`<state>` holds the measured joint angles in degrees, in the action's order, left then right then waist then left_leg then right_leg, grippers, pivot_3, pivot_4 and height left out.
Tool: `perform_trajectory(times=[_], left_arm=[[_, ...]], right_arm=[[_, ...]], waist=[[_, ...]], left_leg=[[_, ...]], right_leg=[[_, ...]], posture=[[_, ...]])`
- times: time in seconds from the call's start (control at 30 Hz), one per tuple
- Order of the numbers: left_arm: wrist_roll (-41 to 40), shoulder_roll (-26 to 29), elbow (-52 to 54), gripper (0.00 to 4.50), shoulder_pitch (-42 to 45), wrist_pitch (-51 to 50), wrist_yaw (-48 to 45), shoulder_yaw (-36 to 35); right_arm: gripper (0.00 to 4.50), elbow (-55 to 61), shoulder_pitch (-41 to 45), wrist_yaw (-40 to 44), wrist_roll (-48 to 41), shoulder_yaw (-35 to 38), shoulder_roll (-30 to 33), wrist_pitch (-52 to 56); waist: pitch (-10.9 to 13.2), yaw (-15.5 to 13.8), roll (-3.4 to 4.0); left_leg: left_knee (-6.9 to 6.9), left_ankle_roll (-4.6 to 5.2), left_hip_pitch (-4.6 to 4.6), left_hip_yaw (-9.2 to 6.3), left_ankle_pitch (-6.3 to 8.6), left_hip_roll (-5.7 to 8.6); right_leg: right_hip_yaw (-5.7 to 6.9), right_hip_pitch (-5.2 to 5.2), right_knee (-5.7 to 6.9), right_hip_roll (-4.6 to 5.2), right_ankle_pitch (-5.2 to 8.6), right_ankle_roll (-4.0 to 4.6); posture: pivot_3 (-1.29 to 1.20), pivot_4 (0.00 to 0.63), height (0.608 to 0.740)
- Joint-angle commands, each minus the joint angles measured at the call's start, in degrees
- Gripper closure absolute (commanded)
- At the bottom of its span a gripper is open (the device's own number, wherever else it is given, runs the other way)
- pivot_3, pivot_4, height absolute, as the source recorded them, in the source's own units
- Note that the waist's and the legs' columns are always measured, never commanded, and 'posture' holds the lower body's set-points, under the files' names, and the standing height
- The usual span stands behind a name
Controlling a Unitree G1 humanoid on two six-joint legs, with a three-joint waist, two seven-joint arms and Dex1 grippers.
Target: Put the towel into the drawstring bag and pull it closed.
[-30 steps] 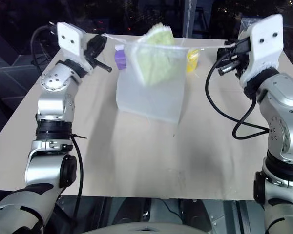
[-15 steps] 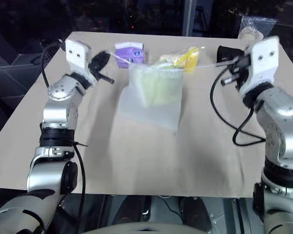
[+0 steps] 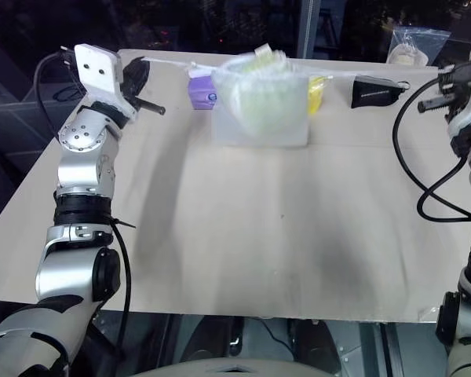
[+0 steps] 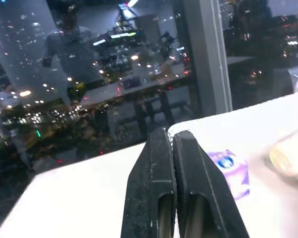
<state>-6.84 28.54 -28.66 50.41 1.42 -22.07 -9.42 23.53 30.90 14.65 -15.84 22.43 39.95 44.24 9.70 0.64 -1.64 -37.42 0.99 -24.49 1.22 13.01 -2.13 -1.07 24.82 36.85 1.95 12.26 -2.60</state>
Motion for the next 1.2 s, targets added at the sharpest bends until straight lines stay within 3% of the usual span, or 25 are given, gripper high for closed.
perform_trajectory(times=[0.03, 0.17, 0.27, 0.33, 0.4, 0.5, 0.57, 0.67, 0.7, 0.73, 0.83, 0.9, 1.07, 1.13, 1.2], left_arm=[[-0.7, 1.3, 2.1, 4.43, 2.5, 0.2, -0.3, -1.0], [1.6, 1.5, 2.0, 4.43, -2.9, -1.6, -4.6, 3.2], [-2.0, 0.2, 4.5, 4.43, -0.2, -4.8, -4.1, 1.0], [0.3, 0.5, 5.3, 4.43, -1.7, -4.8, -5.8, 3.9], [-1.3, -0.7, 8.3, 4.43, -1.8, -3.7, -6.9, 3.7], [-4.8, -1.8, 9.2, 4.43, 3.1, -4.4, -4.6, -0.1], [-4.0, -1.5, 8.8, 4.43, 2.2, -6.2, -6.5, 1.7], [-1.5, -1.7, 9.7, 4.43, -5.9, -7.5, -8.7, 5.7], [-1.7, -1.9, 10.3, 4.43, -6.1, -7.2, -8.3, 5.4], [-2.7, -2.1, 10.6, 4.43, -4.2, -6.5, -7.5, 3.8], [-4.7, -1.3, 8.2, 4.43, 3.5, -4.6, -5.4, -0.1], [-5.4, -0.6, 6.2, 4.43, 7.1, -3.5, -5.1, -1.3], [-6.1, -0.9, 5.3, 4.43, 11.4, -4.1, -5.9, -1.4], [-5.9, -1.6, 5.8, 4.43, 9.2, -6.1, -7.1, 0.1], [-3.2, -2.4, 6.6, 4.43, 3.7, -8.1, -7.6, 3.5]], right_arm=[[4.50, 2.2, 4.5, -1.5, -0.2, 2.9, 1.2, -2.1], [4.50, 3.7, -5.9, 2.8, -0.1, -1.4, 0.7, -2.2], [4.50, 7.2, -0.3, 0.8, -5.7, 2.4, -1.6, 0.6], [4.50, 9.5, -2.3, 3.8, -8.2, 0.0, -1.4, 2.9], [4.50, 12.2, -2.7, 6.4, -11.0, -1.6, -2.0, 1.7], [4.50, 10.5, 7.4, 1.3, -15.3, 3.3, -3.7, 3.4], [4.50, 9.0, 4.9, 2.0, -11.5, 1.8, -0.8, 2.6], [4.50, 7.1, -7.9, 4.5, -10.8, -1.1, -3.7, 0.1], [4.50, 7.3, -8.9, 4.9, -10.9, -1.0, -4.0, -1.3], [4.50, 7.9, -6.1, 4.0, -13.3, 0.9, -4.6, -1.3], [4.50, 7.4, 4.5, 1.5, -20.7, 6.6, -4.5, -0.6], [4.50, 6.7, 8.2, 1.6, -23.6, 8.5, -3.1, 0.0], [4.50, 5.2, 16.9, 0.9, -30.9, 10.0, 0.8, 2.4], [4.50, 5.9, 15.2, 0.5, -30.3, 8.3, 1.8, 3.3], [4.50, 6.7, 5.6, 1.0, -26.4, 4.9, 0.5, 2.7]], waist=[[0.0, 0.3, 0.02], [-0.2, -0.1, -0.11], [0.0, 0.1, 0.04], [0.1, 0.1, 0.17], [0.0, 0.0, 0.08], [0.1, 0.2, 0.11], [0.0, -0.2, 0.07], [-1.2, -0.3, -0.43], [-1.3, -0.2, -0.45], [-1.0, -0.1, -0.20], [0.0, 0.2, 0.51], [0.3, 0.0, 0.40], [0.0, 0.0, 0.35], [0.0, -0.1, 0.35], [-0.1, -0.2, 0.21]], left_leg=[[-0.01, 0.00, 0.03, 0.01, 0.00, 0.00], [0.04, 0.00, 0.22, -0.06, 0.00, -0.04], [0.12, 0.00, 0.43, 0.02, 0.01, -0.04], [-0.19, 0.00, -0.22, 0.08, -0.01, 0.00], [-0.22, 0.00, -0.05, -0.01, 0.00, -0.01], [-0.21, 0.01, 0.07, -0.05, 0.01, -0.03], [-0.35, 0.01, -0.15, -0.02, 0.00, -0.01], [-0.21, 0.01, 0.17, -0.07, 0.01, -0.02], [0.14, 0.03, 0.77, -0.02, 0.04, -0.04], [0.12, 0.13, 1.10, 0.04, 0.14, -0.08], [-0.40, 0.24, -0.16, 0.15, 0.13, 0.05], [-0.88, 0.12, -0.60, 0.13, 0.03, 0.01], [-0.11, 0.16, 0.84, 0.10, 0.10, -0.06], [-0.05, 0.16, 0.79, 0.13, 0.09, -0.03], [-0.05, 0.15, 0.75, 0.09, 0.09, -0.03]], right_leg=[[-0.03, 0.00, 0.03, -0.01, 0.00, 0.00], [0.05, -0.18, 0.04, -0.07, 0.01, 0.00], [-0.03, -0.39, -0.04, -0.05, 0.04, -0.03], [-0.17, 0.26, 0.17, -0.03, -0.06, -0.11], [-0.08, 0.05, 0.12, -0.06, -0.08, -0.12], [-0.02, -0.12, 0.08, -0.06, -0.08, -0.12], [-0.08, 0.04, 0.10, -0.05, -0.14, -0.13], [0.04, -0.34, -0.08, -0.04, -0.13, -0.16], [0.03, -0.93, -0.29, -0.03, -0.03, -0.28], [0.01, -1.33, -0.40, -0.01, 0.13, -0.27], [-0.46, 0.12, 0.11, 0.07, -0.12, -0.36], [-0.37, 0.41, 0.27, -0.10, -0.41, -0.38], [-0.15, -1.06, -0.43, -0.09, -0.36, -0.39], [-0.17, -1.02, -0.44, -0.04, -0.37, -0.38], [-0.11, -1.02, -0.47, -0.03, -0.37, -0.39]], posture=[[0.00, 0.150, 0.740], [0.00, 0.150, 0.740], [0.00, 0.150, 0.740], [0.00, 0.150, 0.740], [0.00, 0.150, 0.740], [0.00, 0.150, 0.740], [0.00, 0.150, 0.740], [0.00, 0.150, 0.740], [0.00, 0.150, 0.740], [0.00, 0.150, 0.740], [0.00, 0.150, 0.740], [0.00, 0.150, 0.740], [0.00, 0.150, 0.740], [0.00, 0.150, 0.740], [0.00, 0.150, 0.740]])
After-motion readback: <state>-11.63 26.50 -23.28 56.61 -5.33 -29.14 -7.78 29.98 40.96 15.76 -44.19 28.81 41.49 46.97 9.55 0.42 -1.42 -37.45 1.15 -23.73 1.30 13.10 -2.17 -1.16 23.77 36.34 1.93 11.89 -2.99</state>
